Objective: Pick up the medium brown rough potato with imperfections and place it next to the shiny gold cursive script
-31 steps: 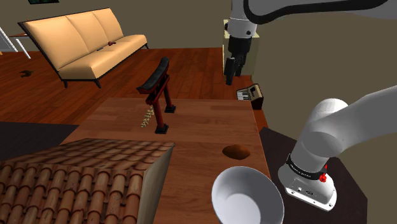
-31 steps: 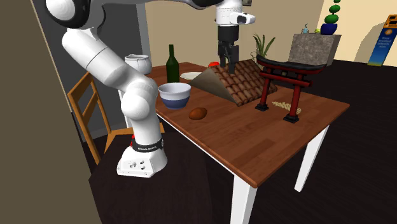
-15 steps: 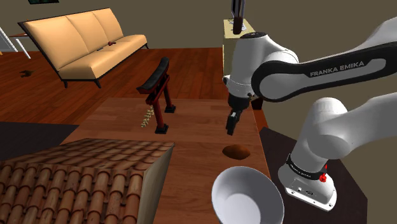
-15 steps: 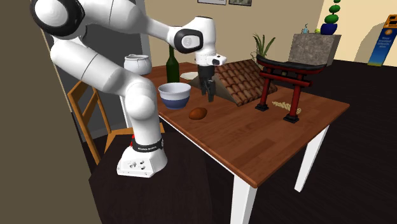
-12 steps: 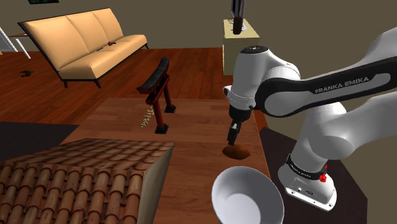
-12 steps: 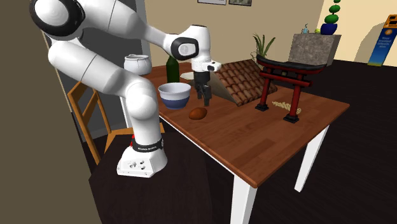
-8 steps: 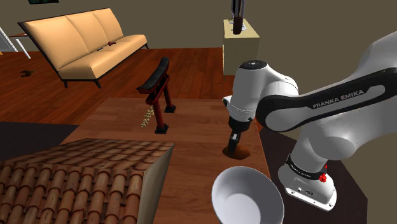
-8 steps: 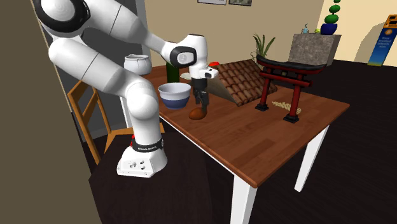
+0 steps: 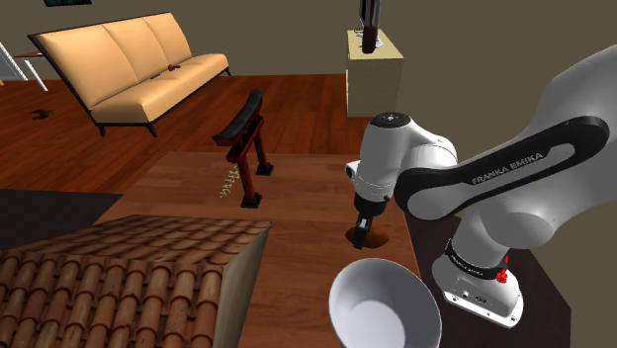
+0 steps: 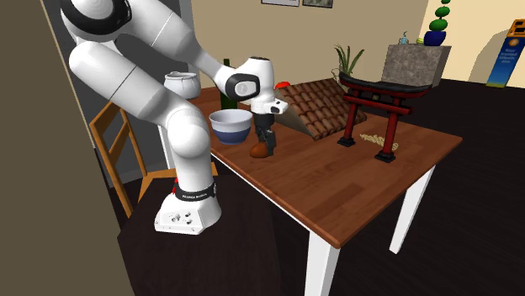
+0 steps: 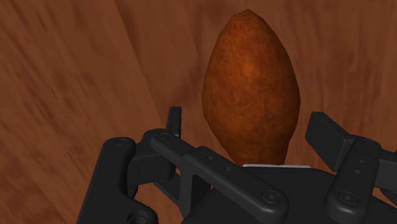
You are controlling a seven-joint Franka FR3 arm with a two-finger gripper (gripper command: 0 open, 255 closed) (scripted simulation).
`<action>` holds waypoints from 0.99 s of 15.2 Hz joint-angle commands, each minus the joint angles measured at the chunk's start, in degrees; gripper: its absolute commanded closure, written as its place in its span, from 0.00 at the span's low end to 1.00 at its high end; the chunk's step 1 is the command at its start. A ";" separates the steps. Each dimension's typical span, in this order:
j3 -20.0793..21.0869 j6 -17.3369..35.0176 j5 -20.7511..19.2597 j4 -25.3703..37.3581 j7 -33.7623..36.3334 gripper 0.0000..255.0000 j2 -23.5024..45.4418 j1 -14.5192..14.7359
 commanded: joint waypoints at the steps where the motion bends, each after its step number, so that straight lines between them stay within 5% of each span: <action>1: 0.08 0.25 0.10 -0.12 0.03 0.00 0.12 0.07; 5: 0.08 0.25 0.10 -0.12 0.03 0.00 0.12 0.07; 6: 0.08 0.25 0.10 -0.12 0.03 1.00 0.11 0.07; 15: 0.08 0.25 0.10 -0.12 0.03 1.00 0.12 0.07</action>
